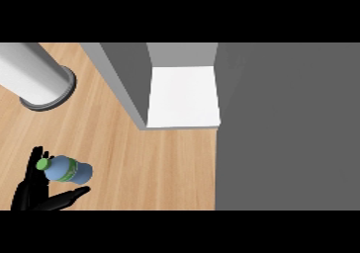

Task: Pick up the bottled water, place it into the cabinet and close the cabinet

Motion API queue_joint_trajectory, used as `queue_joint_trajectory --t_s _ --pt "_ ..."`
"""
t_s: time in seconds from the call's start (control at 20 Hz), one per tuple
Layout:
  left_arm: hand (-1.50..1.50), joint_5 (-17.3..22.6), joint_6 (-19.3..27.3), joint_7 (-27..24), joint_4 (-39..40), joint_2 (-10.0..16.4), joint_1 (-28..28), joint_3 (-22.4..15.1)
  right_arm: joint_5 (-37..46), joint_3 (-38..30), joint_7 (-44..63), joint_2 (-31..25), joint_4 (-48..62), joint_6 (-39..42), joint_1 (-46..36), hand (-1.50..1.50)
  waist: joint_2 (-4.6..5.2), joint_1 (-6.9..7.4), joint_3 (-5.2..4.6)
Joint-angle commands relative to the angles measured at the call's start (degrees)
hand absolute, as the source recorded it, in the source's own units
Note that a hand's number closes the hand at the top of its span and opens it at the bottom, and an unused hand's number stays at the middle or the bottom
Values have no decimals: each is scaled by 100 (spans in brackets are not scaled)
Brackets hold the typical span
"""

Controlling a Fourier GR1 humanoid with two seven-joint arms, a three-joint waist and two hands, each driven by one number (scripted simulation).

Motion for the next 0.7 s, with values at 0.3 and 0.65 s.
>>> queue_joint_trajectory --t_s 0.3,0.65 --pt "-150 323 -1024 -1197 1721 -109 -719 181 -986 -132 302 -91 -1093 -182 464 -150 13 -4 -7" --pt "150 495 -1536 -1821 2613 -173 -1082 352 -1133 -291 97 -166 -1031 -98 669 -150 10 -10 -5"
